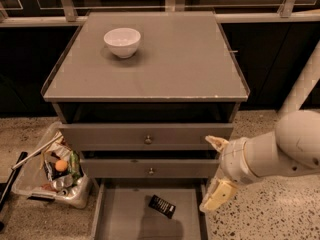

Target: Pick rxbar chocolate from bottom drawer and place on counter

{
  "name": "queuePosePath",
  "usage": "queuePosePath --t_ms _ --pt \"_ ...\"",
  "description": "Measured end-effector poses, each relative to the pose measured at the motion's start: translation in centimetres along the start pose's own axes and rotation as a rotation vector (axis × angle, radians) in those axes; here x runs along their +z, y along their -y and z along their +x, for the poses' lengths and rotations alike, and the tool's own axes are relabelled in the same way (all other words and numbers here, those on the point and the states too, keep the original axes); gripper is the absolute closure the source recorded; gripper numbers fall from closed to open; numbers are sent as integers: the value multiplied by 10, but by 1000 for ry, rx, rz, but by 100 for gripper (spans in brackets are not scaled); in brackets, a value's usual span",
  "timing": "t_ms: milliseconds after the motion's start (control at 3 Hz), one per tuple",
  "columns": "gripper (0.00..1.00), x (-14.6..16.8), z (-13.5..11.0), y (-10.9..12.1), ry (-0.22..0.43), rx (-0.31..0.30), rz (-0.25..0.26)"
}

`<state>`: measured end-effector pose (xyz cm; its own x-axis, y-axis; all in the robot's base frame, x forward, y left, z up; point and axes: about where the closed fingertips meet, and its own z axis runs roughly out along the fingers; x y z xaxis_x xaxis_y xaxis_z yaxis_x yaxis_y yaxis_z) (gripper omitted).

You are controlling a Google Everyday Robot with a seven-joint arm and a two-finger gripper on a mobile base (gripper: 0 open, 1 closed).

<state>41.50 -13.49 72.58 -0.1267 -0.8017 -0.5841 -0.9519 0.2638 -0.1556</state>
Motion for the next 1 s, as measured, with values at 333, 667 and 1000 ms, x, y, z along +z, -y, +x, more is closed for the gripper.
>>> queuePosePath --t_ms 333,667,1000 --pt "0 41 11 -8 40 6 -26" --pt "0 87 36 -15 25 51 -54" --pt "0 90 35 -15 29 49 -54"
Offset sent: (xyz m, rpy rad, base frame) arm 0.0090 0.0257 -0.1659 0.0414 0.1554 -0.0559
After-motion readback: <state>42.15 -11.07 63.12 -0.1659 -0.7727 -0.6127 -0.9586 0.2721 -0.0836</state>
